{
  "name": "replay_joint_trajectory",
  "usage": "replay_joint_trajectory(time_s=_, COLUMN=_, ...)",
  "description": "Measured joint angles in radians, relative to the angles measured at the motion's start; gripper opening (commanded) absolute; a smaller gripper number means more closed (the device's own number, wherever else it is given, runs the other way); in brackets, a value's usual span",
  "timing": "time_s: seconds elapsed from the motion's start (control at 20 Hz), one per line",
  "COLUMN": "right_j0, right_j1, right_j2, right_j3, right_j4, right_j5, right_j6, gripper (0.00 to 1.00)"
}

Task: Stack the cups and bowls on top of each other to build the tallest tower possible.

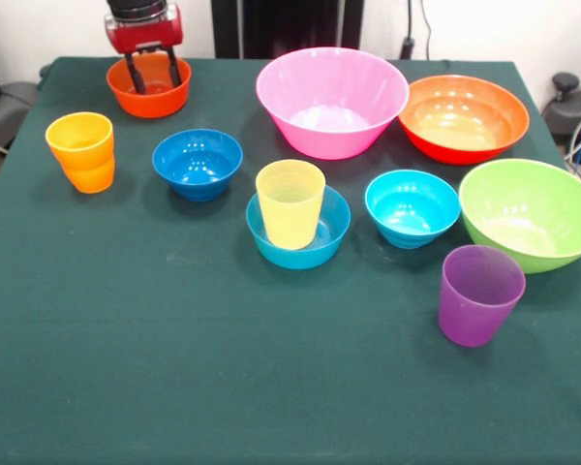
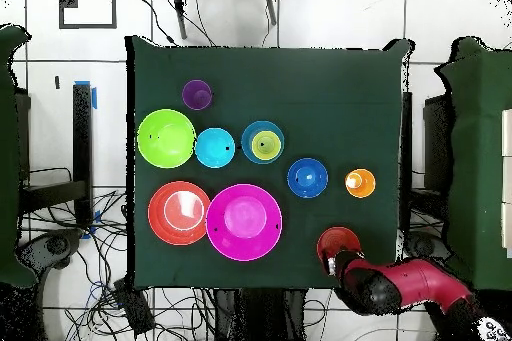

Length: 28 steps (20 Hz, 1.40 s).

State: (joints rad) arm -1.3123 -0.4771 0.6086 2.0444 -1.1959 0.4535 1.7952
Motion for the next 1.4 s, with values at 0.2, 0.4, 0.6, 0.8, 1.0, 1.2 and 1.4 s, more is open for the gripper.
replay_joint_trajectory(time_s=0.2, right_j0=-0.002, right_j1=-0.016, right_j2=0.007, right_j3=0.000, right_j4=0.024, right_j5=0.000, right_j6=0.000, gripper=1.00)
replay_joint_trajectory(time_s=0.4, right_j0=-0.002, right_j1=-0.047, right_j2=0.015, right_j3=0.003, right_j4=0.052, right_j5=0.000, right_j6=0.000, gripper=1.00)
replay_joint_trajectory(time_s=0.6, right_j0=-0.002, right_j1=-0.078, right_j2=0.022, right_j3=0.011, right_j4=0.069, right_j5=0.000, right_j6=0.000, gripper=1.00)
replay_joint_trajectory(time_s=0.8, right_j0=-0.003, right_j1=-0.103, right_j2=0.028, right_j3=0.019, right_j4=0.083, right_j5=0.000, right_j6=0.000, gripper=1.00)
replay_joint_trajectory(time_s=1.0, right_j0=-0.005, right_j1=-0.126, right_j2=0.040, right_j3=0.026, right_j4=0.098, right_j5=0.000, right_j6=0.000, gripper=0.00)
replay_joint_trajectory(time_s=1.2, right_j0=-0.005, right_j1=-0.128, right_j2=0.044, right_j3=0.026, right_j4=0.104, right_j5=0.000, right_j6=0.000, gripper=0.00)
replay_joint_trajectory(time_s=1.4, right_j0=-0.005, right_j1=-0.128, right_j2=0.046, right_j3=0.026, right_j4=0.105, right_j5=0.000, right_j6=0.000, gripper=0.00)
